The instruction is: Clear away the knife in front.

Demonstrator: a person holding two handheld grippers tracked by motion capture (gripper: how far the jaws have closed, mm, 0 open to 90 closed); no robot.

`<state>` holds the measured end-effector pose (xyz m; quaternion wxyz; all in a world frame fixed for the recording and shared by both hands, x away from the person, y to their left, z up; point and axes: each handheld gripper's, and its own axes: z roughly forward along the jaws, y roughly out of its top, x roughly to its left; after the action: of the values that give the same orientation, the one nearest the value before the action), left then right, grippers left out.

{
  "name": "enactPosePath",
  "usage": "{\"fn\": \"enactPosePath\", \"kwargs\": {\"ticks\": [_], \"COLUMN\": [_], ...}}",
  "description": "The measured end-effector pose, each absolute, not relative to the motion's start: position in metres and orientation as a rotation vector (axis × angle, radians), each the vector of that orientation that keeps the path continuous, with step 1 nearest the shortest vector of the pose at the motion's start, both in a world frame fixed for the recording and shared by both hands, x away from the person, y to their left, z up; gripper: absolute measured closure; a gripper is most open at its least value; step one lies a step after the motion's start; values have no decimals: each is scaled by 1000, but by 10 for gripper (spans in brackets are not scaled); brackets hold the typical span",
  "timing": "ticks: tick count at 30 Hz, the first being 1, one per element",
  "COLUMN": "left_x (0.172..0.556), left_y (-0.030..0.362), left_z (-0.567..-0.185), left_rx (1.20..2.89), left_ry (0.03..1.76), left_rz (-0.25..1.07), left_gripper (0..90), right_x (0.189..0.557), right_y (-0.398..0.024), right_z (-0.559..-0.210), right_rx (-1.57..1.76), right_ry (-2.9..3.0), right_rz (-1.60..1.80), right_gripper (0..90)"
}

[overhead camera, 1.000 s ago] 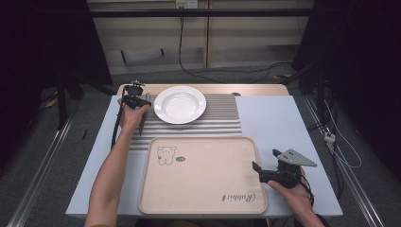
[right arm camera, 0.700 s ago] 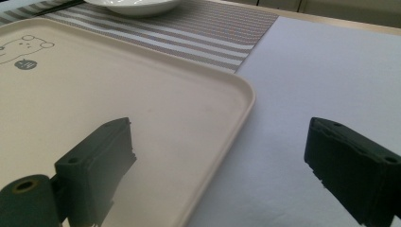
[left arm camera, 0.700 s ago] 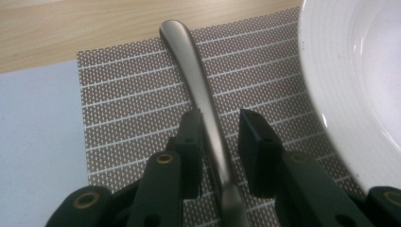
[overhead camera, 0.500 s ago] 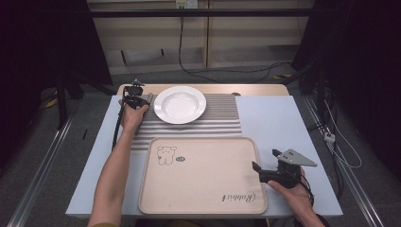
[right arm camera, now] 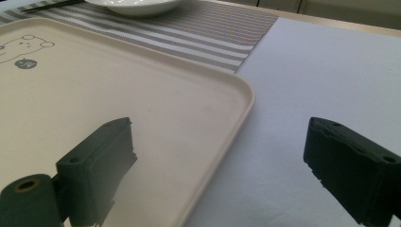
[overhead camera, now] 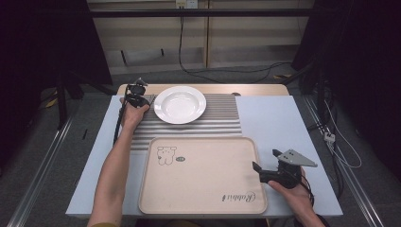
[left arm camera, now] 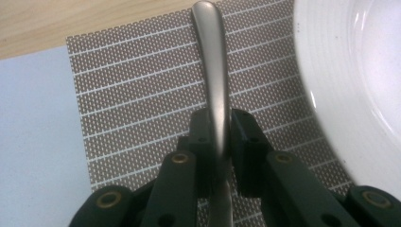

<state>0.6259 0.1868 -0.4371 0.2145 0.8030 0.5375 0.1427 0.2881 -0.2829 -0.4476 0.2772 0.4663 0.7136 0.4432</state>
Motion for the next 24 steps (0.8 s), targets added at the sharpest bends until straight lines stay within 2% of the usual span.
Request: {"fn": "enactPosePath", "kwargs": {"ticks": [6, 24], "left_x": [624, 618], "left_y": [190, 194], "left_z": [-436, -433], "left_rx": [2211, 2272], "left_ry": [1500, 1507], "left_rz": [355, 355], "left_gripper": [800, 799], "right_x": [289, 289], "right_y": [-282, -282], "right_z": [-448, -448], "right_rx": [1256, 1253], "right_ry": [1917, 1919], "right_rz": [1189, 1187], "right_gripper": [92, 94]}}
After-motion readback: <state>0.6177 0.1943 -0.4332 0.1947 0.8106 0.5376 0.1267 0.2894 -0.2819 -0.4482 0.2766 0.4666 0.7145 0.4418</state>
